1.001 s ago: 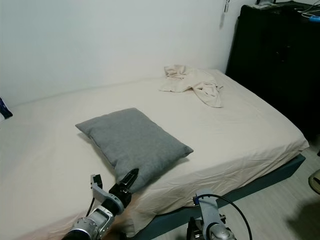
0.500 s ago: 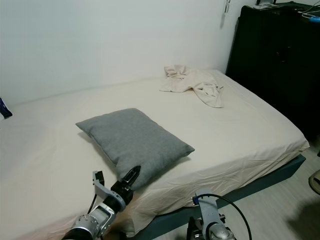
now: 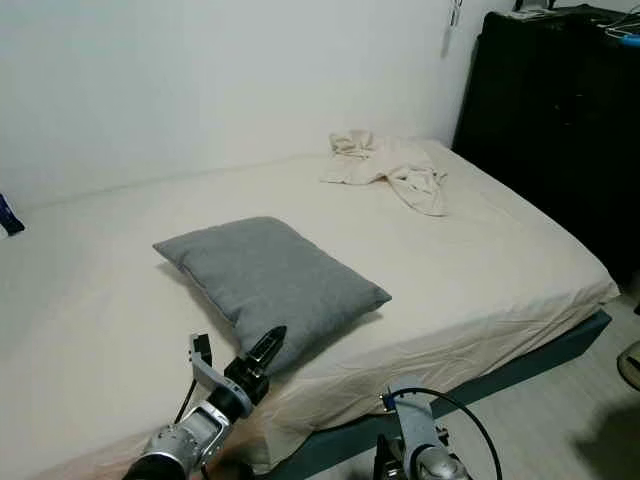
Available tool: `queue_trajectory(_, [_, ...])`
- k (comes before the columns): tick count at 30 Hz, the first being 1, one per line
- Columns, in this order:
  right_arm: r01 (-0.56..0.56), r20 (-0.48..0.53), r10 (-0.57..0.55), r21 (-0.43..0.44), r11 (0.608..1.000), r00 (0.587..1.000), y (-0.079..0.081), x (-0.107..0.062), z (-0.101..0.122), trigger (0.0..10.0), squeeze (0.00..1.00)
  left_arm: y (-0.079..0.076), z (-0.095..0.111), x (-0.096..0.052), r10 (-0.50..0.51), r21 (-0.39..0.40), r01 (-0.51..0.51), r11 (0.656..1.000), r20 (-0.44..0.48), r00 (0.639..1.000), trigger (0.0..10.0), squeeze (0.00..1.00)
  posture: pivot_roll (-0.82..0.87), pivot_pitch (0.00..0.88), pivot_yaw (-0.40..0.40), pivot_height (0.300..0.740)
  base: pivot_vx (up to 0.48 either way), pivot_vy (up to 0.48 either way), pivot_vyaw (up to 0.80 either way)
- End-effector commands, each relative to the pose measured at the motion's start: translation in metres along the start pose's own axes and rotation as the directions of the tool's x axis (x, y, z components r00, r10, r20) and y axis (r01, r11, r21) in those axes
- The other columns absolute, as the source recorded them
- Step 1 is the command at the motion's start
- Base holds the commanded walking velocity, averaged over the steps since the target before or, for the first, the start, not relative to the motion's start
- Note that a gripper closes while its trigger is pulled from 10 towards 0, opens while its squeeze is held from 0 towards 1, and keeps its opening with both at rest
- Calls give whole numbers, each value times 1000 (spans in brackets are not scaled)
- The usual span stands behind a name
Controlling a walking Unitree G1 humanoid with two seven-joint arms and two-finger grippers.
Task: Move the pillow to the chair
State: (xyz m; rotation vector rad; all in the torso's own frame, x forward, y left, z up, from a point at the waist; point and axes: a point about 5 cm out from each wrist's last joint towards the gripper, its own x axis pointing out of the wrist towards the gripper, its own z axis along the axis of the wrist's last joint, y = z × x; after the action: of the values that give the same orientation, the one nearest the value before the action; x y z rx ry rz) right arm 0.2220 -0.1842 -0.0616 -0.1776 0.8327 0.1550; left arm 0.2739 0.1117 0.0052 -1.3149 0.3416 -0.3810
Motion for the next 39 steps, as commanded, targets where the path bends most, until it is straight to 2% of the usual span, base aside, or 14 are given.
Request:
queue_trajectory(1, [-18,-15,18,-2,1000,1000,5,0,-3,10000,0,-8,9,4,-45,29,45,999,13,999,0,0,-47,0,-5,592,0,0,0])
queue_trajectory(4, [-21,-11,21,-1,1000,1000,6,1,-2,10000,0,-14,16,6,-71,39,70,997,27,997,0,0,-47,0,-5,592,0,0,0])
queue_trajectory(11, [-23,-5,23,9,1000,1000,6,1,0,10000,0,-42,43,16,-173,74,166,983,89,981,0,0,-46,0,-3,592,0,0,0])
queue_trajectory(12, [-23,-5,23,11,1000,1000,6,1,0,10000,0,-48,47,19,-189,83,181,980,99,977,10000,0,-46,0,-3,592,0,0,0])
queue_trajectory(14, [-24,-5,24,12,1000,1000,6,1,0,10000,0,-56,53,21,-209,95,199,975,110,972,10000,0,-44,0,-3,592,0,0,0])
queue_trajectory(15, [-25,-5,25,13,1000,1000,6,1,0,10000,0,-66,60,24,-238,112,224,968,126,963,10000,0,-45,0,-2,592,0,0,0])
queue_trajectory(18, [-25,-5,25,13,1000,1000,6,1,0,10000,0,-70,62,25,-249,118,234,965,130,960,10000,0,-44,0,-1,592,0,0,0])
queue_trajectory(22, [-25,-7,25,15,1000,1000,6,1,0,10000,0,-76,62,29,-221,177,201,964,101,970,10000,0,-43,0,0,592,0,0,0])
queue_trajectory(25, [-24,-8,24,15,1000,1000,7,1,0,10000,0,-67,58,29,-148,212,127,969,84,985,10000,0,-47,0,3,592,0,0,0])
queue_trajectory(32, [-24,-13,24,14,1000,1000,7,1,-2,10000,0,-57,54,27,-58,241,37,970,83,995,10000,0,-46,0,1,592,0,0,0])
queue_trajectory(33, [-24,-13,25,14,1000,1000,7,1,-2,10000,0,-56,54,26,-44,248,21,968,86,995,10000,565,-46,0,1,592,0,0,0])
queue_trajectory(34, [-24,-13,25,14,1000,1000,7,1,-2,10000,0,-56,54,26,-44,248,21,968,86,995,10000,565,-46,0,1,592,0,0,0])
queue_trajectory(35, [-25,-14,25,13,1000,1000,8,1,-2,10000,0,-53,54,25,-22,251,0,968,86,996,10000,1000,-46,0,2,592,0,0,0])
queue_trajectory(39, [-25,-15,25,12,1000,1000,8,1,-3,10000,0,-48,55,23,22,270,-45,962,86,996,10000,1000,-46,0,3,592,0,0,0])
